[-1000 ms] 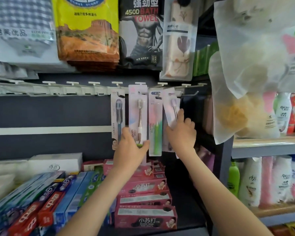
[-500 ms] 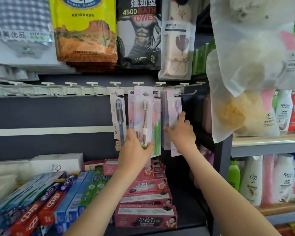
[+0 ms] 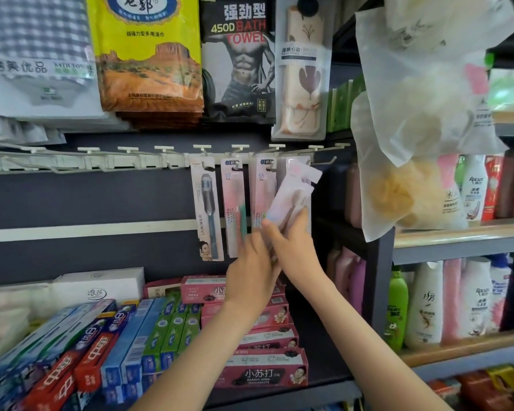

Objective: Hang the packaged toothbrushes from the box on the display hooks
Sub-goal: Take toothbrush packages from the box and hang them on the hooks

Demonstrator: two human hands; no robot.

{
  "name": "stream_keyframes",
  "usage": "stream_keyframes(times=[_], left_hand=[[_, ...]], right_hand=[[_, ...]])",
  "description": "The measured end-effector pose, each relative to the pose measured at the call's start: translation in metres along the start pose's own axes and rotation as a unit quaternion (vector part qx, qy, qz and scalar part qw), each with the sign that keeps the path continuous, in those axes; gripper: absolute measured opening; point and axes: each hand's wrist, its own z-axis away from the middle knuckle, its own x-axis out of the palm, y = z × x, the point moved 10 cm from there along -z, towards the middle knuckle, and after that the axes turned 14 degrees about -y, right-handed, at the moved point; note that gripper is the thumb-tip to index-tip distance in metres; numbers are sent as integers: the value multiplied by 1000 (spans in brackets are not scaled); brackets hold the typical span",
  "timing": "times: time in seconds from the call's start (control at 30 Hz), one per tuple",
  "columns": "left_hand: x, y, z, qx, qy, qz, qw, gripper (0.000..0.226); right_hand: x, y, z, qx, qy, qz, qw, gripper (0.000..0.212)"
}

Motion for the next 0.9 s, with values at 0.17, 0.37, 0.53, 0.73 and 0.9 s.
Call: stream_keyframes(times=[0.17,0.37,0.53,0.73,0.9], left_hand=[[16,14,5,51,-21,-7,998,73],[11,13,-6,101,-38,27,994,78],[1,-4,-40,94,-14,-77,993,81],[13,-14,-71,81,-57,-151,984,95],[17,-11,-84,80,-62,-164,981,99]], right_hand=[[-18,5,-9,21,54,55,997,51],[-55,15,-18,26,74,203,976,72],[-65,10,-46,32,53,412,909,74],[-64,15,-72,79,49,456,885,79],[-62,20,-79,95,60,434,894,80]])
